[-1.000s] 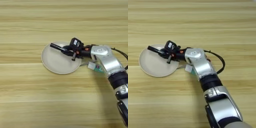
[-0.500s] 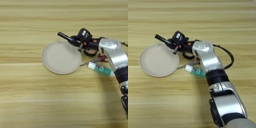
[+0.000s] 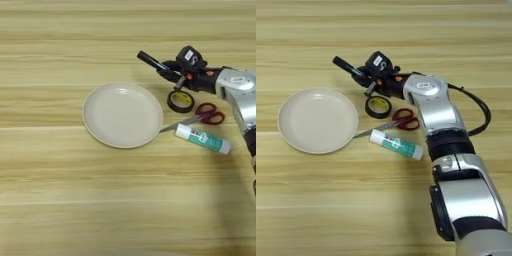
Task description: Move the objects on the table
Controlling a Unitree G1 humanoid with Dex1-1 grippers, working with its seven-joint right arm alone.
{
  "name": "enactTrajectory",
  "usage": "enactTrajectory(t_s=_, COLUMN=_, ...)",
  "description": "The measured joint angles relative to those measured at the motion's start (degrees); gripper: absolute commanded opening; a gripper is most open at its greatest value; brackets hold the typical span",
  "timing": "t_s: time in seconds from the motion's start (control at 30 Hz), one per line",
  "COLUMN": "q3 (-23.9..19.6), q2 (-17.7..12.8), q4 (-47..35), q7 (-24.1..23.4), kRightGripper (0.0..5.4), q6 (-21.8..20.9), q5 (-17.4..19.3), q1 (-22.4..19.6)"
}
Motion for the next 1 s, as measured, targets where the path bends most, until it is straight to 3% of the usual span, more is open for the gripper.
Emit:
enactTrajectory(t_s=0.17, q3=-0.30, q2=-1.44, q4=4.80, q7=-2.26, kRightGripper=0.96, q6=-1.86, q5=-0.83, q1=-1.71)
enactTrajectory(t_s=0.6, q3=0.48, q2=-2.98, q4=21.00, q7=-9.96, kRightGripper=0.96, q6=-8.96, q5=-6.98, q1=-6.84)
enactTrajectory(t_s=1.0, q3=1.88, q2=-3.14, q4=29.99, q7=-14.24, kRightGripper=0.96, q6=-11.75, q5=-10.44, q1=-9.69)
